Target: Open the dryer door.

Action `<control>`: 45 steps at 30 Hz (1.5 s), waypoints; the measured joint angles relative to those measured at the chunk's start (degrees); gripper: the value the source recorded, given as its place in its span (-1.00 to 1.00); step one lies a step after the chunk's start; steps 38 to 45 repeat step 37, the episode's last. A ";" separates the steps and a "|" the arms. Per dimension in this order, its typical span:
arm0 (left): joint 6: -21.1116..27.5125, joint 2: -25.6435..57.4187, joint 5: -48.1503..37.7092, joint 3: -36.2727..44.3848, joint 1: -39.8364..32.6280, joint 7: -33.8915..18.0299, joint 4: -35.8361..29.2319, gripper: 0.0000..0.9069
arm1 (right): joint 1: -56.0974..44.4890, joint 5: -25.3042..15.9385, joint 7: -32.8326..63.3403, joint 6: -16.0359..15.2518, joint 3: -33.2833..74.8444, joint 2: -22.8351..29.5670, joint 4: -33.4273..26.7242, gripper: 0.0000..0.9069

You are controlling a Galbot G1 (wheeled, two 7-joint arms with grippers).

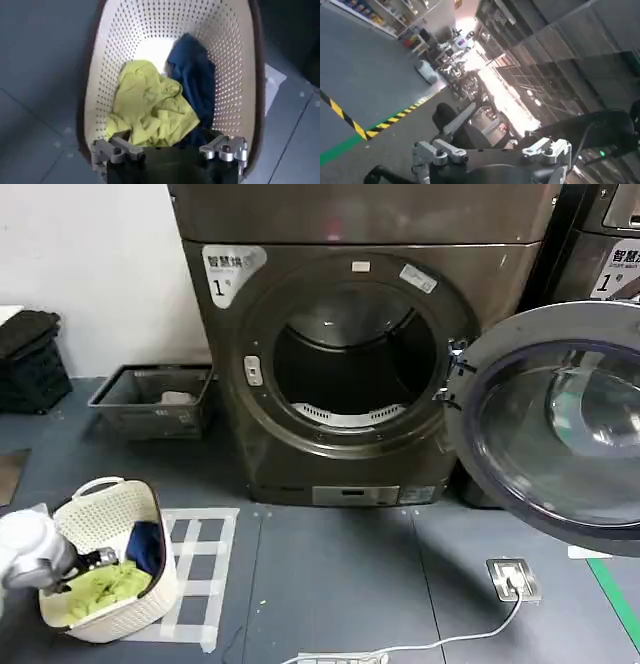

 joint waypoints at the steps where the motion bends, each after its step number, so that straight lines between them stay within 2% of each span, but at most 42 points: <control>1: 0.00 0.48 -1.10 -0.50 0.26 -0.53 -0.57 1.00 | 0.02 0.00 0.00 0.01 -0.01 0.04 -0.09 1.00; 11: 0.00 2.35 -7.04 -2.27 0.62 -6.14 -2.90 1.00 | 0.14 0.02 -0.18 0.27 -0.06 0.03 -0.31 1.00; 45: 0.00 2.75 -8.30 -2.51 0.19 -7.24 -2.98 1.00 | 0.47 -0.27 -0.37 0.58 -0.20 -0.05 -0.39 1.00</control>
